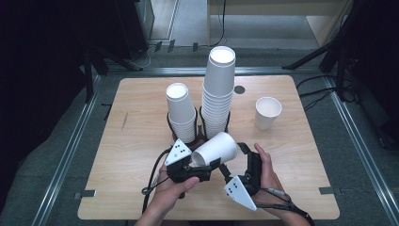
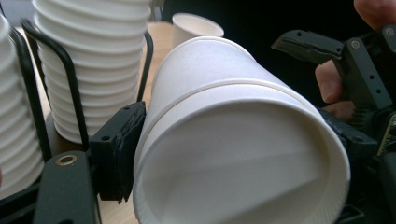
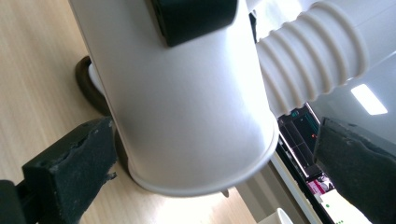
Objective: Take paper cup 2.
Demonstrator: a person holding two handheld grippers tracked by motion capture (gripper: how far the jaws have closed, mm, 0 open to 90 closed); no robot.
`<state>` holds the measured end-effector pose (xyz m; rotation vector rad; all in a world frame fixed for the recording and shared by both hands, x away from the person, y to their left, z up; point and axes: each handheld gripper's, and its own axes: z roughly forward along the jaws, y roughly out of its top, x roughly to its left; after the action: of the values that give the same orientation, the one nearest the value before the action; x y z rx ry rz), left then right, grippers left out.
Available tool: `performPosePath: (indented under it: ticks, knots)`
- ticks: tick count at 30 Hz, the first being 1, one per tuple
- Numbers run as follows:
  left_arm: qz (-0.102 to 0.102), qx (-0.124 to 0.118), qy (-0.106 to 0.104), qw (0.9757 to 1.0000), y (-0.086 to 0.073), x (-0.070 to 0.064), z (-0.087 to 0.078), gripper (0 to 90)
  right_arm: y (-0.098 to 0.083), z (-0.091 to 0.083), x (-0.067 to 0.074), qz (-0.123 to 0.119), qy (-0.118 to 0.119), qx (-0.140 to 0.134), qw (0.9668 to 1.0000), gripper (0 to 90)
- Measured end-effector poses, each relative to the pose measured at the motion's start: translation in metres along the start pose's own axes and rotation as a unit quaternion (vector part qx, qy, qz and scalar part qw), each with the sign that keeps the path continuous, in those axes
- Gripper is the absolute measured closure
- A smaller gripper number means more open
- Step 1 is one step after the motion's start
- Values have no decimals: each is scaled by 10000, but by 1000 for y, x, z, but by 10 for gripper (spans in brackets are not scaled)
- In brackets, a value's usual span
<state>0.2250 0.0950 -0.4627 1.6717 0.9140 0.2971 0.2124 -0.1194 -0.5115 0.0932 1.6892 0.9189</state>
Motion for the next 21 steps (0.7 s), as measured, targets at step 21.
performPosePath:
  ticks: [21]
  knots:
    - [201, -818, -43, 9964, 4, 3, -13, 215, 15, -13, -35, 2869, -47, -136, 9578, 6]
